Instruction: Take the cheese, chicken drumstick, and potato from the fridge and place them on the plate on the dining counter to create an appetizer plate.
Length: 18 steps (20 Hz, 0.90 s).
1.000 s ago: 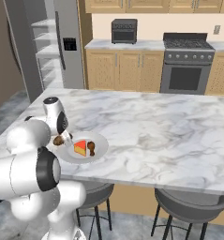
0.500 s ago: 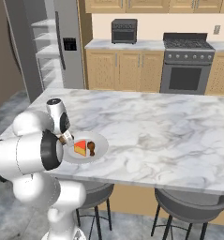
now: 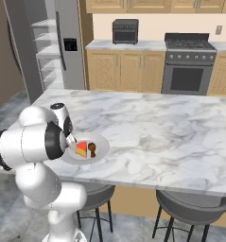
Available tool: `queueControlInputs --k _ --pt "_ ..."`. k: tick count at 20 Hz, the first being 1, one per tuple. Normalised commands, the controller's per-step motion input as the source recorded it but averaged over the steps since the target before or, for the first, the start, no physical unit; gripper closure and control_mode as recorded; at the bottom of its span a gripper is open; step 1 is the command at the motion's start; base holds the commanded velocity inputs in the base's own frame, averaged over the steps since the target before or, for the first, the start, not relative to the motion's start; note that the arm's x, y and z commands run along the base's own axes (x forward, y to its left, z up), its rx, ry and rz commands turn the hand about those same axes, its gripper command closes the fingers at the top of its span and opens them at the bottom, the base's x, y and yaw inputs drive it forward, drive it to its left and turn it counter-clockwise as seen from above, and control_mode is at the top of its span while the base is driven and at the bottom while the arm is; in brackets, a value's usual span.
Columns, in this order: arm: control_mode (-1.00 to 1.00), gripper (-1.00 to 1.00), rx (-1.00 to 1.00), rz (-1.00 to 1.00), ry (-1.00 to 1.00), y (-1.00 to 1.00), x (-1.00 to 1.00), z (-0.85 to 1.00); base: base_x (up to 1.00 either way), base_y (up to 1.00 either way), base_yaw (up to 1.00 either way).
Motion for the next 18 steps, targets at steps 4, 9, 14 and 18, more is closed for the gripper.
queueControlInputs --k 4,9,14,18 --pt "-1.00 1.00 0.00 0.00 0.00 0.00 0.15 -0.21 0.00 0.00 0.00" --pt "-1.00 1.00 0.00 0.00 0.00 0.00 0.04 -0.18 0.00 0.00 0.00" --pt "-1.00 -1.00 0.00 0.00 0.00 0.00 0.04 -0.04 0.00 0.00 0.00" --pt "-1.00 -1.00 0.00 0.00 0.00 -0.21 0.01 0.00 0.00 0.00 0.00"
